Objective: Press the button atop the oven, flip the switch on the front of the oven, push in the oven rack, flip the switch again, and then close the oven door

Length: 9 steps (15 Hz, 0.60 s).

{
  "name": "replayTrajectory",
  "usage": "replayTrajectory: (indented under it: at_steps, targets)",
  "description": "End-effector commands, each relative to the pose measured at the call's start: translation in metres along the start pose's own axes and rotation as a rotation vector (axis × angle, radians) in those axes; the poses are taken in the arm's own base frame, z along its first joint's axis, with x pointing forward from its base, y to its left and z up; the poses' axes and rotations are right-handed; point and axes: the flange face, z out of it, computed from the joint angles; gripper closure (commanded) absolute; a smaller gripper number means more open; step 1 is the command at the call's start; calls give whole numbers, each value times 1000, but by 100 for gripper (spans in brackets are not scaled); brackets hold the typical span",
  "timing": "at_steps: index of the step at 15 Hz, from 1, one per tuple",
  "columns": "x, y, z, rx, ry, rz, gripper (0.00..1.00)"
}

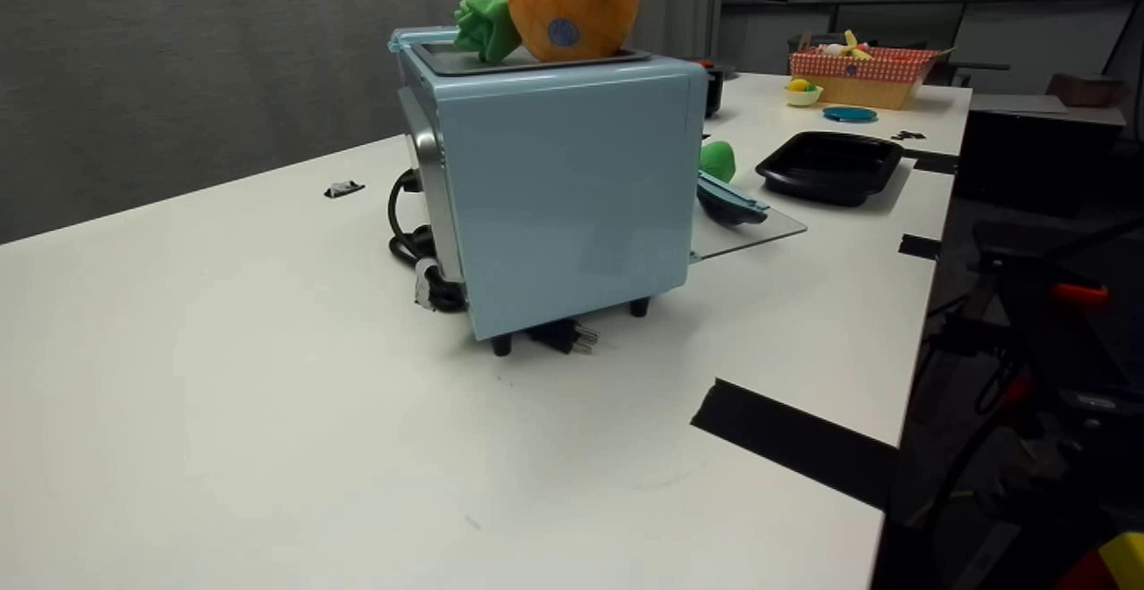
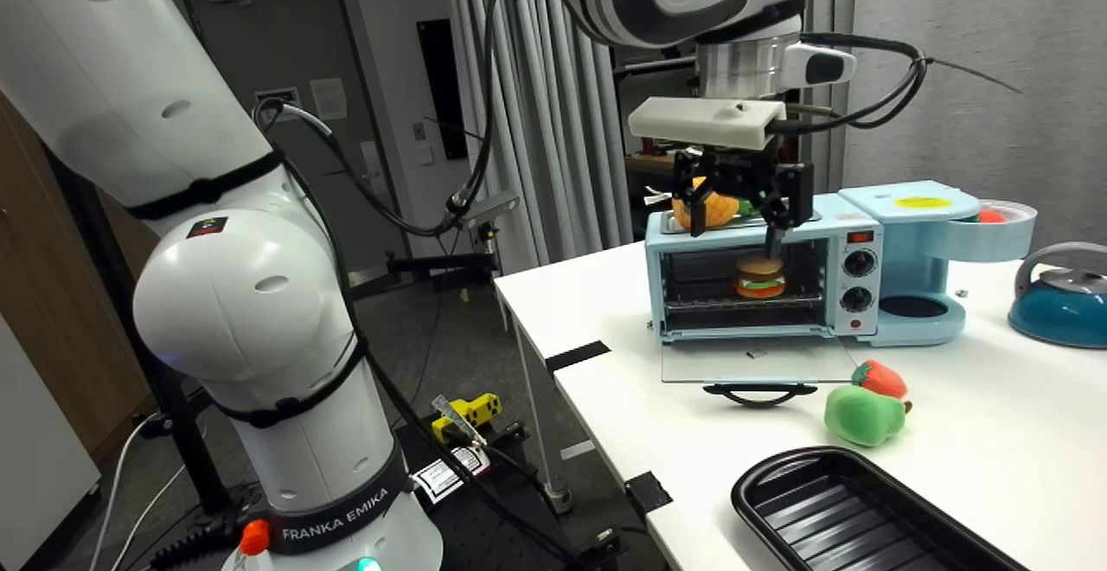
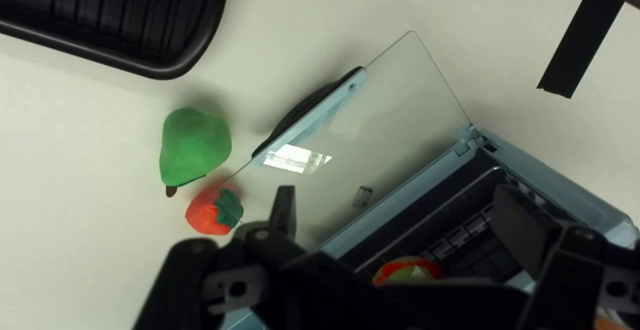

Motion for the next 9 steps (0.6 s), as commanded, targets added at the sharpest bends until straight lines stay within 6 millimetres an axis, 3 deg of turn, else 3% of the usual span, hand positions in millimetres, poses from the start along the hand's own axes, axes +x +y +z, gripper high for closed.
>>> replayTrajectory:
  at_steps: [1,7,8,9]
  targets:
    - [-7,9,28,-15,-33,-27,0]
    - [-13,28,73,-36,-47,-71,15]
    - [-14,30,80,-38,-50,-79,31]
    - [-16,33,86,-44,-52,-91,39]
